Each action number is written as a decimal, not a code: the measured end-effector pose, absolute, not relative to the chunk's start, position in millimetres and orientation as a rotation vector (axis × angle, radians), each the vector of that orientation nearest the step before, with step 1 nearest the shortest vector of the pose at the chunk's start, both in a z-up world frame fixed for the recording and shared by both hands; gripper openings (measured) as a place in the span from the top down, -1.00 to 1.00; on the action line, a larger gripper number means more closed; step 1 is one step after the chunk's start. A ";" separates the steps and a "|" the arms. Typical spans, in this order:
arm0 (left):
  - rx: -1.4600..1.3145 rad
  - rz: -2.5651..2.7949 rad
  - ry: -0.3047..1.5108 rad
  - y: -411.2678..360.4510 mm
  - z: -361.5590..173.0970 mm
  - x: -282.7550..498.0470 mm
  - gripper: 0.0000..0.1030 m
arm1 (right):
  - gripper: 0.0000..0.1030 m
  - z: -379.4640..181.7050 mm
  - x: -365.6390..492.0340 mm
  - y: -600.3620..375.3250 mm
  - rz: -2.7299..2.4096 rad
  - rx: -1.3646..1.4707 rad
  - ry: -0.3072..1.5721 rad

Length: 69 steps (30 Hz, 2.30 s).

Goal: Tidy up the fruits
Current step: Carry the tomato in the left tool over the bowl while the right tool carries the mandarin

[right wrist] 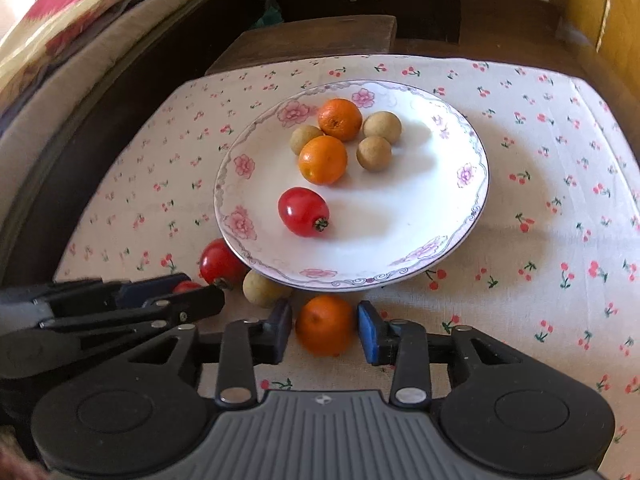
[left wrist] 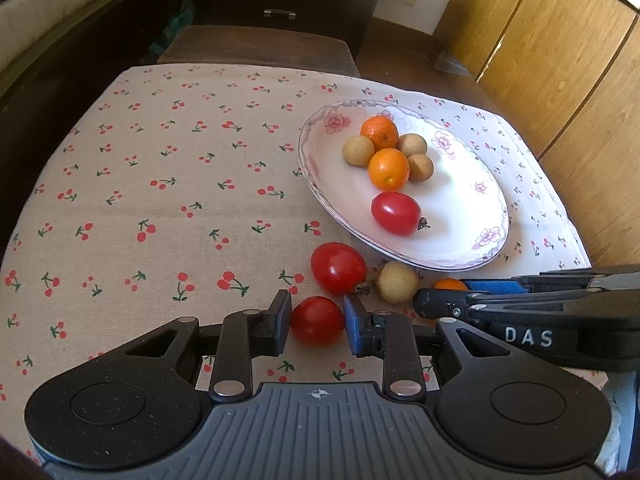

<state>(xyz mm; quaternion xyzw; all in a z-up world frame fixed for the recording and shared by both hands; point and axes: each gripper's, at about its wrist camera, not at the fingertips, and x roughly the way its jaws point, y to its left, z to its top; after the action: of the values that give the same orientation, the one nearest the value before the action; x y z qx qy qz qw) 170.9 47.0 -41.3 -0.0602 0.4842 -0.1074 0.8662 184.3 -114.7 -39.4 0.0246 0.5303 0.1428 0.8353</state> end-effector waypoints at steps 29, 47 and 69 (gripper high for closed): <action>-0.072 -0.268 0.935 20.7 -5.7 155.0 0.31 | 0.37 2.6 153.6 -139.8 0.268 0.088 1.022; -0.022 -0.256 0.878 2.8 6.8 166.8 0.31 | 0.37 12.6 164.8 -145.1 0.244 0.106 0.971; 0.039 -0.218 0.829 -13.1 10.8 202.2 0.33 | 0.37 7.8 200.2 -149.2 0.199 0.077 0.936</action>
<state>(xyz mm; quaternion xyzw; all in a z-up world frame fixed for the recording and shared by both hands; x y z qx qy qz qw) 202.2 -13.1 10.8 0.0187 0.4020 -0.1057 0.9093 200.2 -149.2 7.8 0.0370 0.4504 0.0959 0.8869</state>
